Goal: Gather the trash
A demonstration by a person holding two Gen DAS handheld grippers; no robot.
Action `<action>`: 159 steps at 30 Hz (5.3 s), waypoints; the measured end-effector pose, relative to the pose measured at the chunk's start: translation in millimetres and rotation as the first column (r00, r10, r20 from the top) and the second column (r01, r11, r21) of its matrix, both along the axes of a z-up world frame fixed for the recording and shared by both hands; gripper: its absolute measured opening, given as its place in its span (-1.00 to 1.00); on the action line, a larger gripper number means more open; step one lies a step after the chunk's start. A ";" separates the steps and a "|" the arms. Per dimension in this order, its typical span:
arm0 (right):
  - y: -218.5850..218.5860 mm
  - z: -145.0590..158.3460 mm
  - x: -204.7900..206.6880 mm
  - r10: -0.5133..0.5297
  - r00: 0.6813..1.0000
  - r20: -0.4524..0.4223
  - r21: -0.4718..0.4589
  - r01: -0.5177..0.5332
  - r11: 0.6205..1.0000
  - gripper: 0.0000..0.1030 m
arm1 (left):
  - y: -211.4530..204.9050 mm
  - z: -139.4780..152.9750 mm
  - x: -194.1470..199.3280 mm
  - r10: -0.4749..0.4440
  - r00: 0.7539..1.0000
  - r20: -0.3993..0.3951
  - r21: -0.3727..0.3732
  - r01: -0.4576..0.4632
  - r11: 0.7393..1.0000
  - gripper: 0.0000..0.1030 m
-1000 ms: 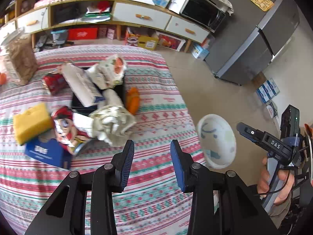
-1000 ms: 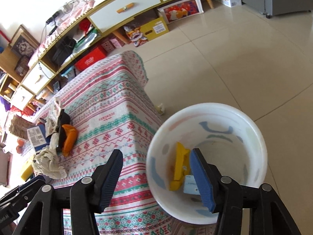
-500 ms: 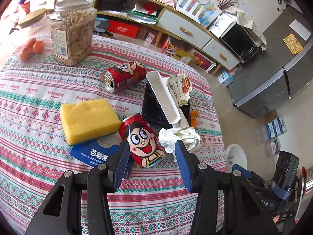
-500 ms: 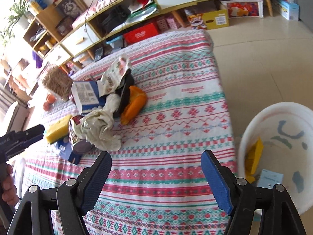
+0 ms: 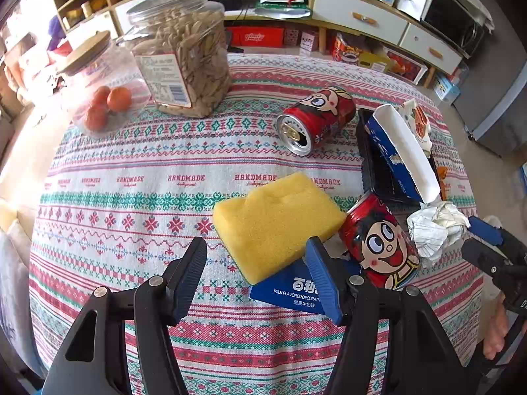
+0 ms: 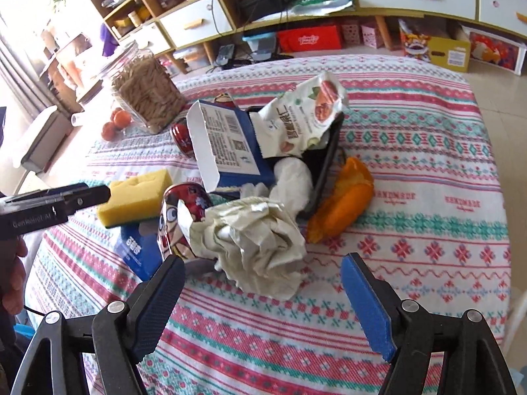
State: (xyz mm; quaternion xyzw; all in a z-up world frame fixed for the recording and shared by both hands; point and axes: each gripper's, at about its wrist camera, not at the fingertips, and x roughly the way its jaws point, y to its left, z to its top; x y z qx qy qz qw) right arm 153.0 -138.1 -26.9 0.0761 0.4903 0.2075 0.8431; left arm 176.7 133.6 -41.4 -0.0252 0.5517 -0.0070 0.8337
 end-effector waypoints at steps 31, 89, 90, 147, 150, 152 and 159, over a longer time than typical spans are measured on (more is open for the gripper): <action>-106.4 36.3 -16.4 -0.206 0.979 0.009 0.188 0.201 0.961 -0.58 | -141.8 12.5 29.3 -0.158 0.981 0.116 -0.232 0.181 0.956 0.25; -327.0 -1.4 -73.0 -0.641 0.725 -0.250 -0.054 0.651 0.757 -0.49 | -443.0 -64.6 -43.0 -0.511 0.860 0.016 -0.433 0.466 0.771 -0.73; -327.5 -3.1 -72.8 -0.641 0.723 -0.255 -0.059 0.651 0.757 -0.46 | -441.5 -65.5 -40.4 -0.505 0.863 0.015 -0.435 0.460 0.774 -0.68; -231.6 -54.7 -39.6 -0.467 0.814 -0.345 -0.276 0.388 0.879 -0.10 | -239.1 7.4 -38.2 -0.253 0.959 0.131 -0.441 0.285 0.851 -0.54; -242.5 -53.9 -38.1 -0.545 0.783 -0.301 -0.372 0.430 0.823 -0.14 | -228.6 10.6 -36.1 -0.237 0.962 0.139 -0.438 0.274 0.856 -0.54; -255.5 -44.8 -39.9 -0.571 0.772 -0.279 -0.332 0.480 0.812 -0.14 | -221.4 12.2 -33.5 -0.222 0.965 0.139 -0.442 0.261 0.858 -0.54; -262.2 -18.7 -43.5 -0.606 0.771 -0.194 -0.283 0.548 0.787 -0.14 | -178.7 28.3 -13.1 -0.116 0.980 0.163 -0.428 0.176 0.886 -0.38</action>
